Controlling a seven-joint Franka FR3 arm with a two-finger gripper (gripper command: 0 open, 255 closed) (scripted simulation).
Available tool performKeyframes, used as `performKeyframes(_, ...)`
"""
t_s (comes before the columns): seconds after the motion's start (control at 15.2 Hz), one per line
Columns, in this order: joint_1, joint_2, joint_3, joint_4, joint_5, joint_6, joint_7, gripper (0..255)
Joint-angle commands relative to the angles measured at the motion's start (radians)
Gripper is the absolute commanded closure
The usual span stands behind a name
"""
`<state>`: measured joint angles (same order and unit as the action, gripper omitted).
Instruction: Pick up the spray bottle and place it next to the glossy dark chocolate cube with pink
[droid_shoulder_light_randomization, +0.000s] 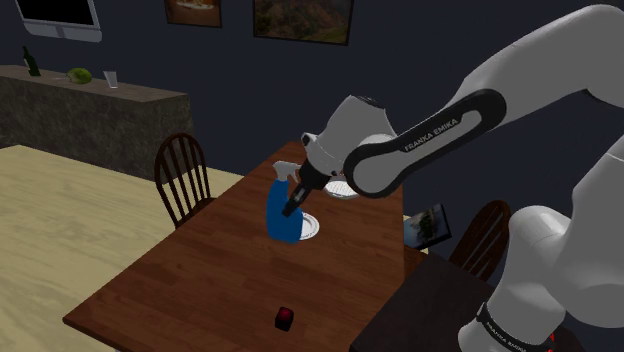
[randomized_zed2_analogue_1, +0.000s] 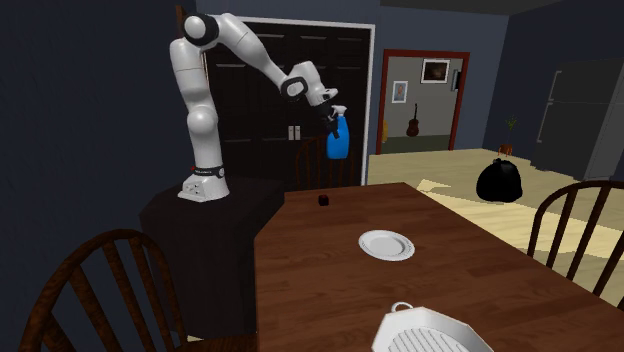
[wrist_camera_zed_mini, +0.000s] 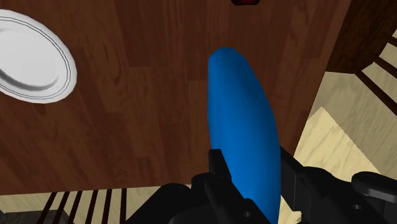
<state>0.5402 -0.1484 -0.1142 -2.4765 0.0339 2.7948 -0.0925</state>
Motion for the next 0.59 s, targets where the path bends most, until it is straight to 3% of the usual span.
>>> performKeyframes(0.0, 0.003, 0.019, -0.002, -0.009, 0.008, 0.029, -0.006, 255)
performKeyframes(0.53, 0.018, 0.106, -0.01, -0.041, 0.06, 0.147, -0.049, 255)
